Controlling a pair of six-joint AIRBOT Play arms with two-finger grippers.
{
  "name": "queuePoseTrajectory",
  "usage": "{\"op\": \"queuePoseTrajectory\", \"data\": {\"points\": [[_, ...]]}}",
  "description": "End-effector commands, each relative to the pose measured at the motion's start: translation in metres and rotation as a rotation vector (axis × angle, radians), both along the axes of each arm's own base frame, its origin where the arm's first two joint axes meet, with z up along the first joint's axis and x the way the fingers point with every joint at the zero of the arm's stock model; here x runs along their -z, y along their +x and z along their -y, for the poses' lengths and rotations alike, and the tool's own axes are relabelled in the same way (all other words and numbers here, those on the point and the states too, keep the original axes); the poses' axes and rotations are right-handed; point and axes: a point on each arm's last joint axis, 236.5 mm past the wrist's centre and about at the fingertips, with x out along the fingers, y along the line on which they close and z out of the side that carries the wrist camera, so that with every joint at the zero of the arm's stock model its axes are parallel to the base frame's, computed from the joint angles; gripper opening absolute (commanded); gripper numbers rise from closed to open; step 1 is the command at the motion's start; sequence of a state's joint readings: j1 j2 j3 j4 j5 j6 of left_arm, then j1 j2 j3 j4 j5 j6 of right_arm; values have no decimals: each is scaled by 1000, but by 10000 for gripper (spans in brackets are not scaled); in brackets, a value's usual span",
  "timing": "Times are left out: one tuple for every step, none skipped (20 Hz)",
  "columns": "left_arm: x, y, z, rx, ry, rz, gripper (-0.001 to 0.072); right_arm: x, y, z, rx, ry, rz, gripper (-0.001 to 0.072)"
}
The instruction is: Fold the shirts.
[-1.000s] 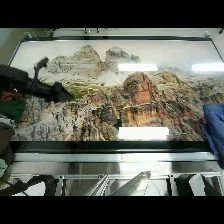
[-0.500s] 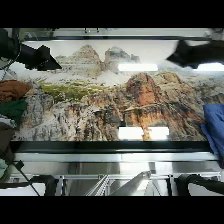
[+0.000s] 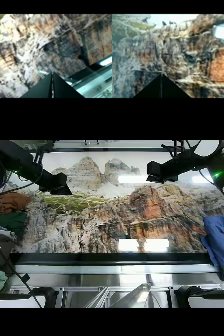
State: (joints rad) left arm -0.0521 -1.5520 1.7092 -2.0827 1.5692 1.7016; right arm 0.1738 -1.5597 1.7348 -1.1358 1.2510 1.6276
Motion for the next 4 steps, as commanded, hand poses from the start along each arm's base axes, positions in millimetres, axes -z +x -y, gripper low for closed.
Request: {"op": "queuePoseTrajectory", "data": {"points": [[16, -11, 7, 21, 7, -49, 15, 2, -2, -3, -11, 0, -14, 18], [19, -13, 7, 21, 7, -61, 15, 2, -2, -3, -11, 0, -14, 18], [22, -15, 7, 21, 8, -71, 15, 3, -2, -3, -11, 0, -16, 18], [25, -16, 7, 21, 9, -79, 15, 3, -2, -3, -11, 0, -16, 18]]}}
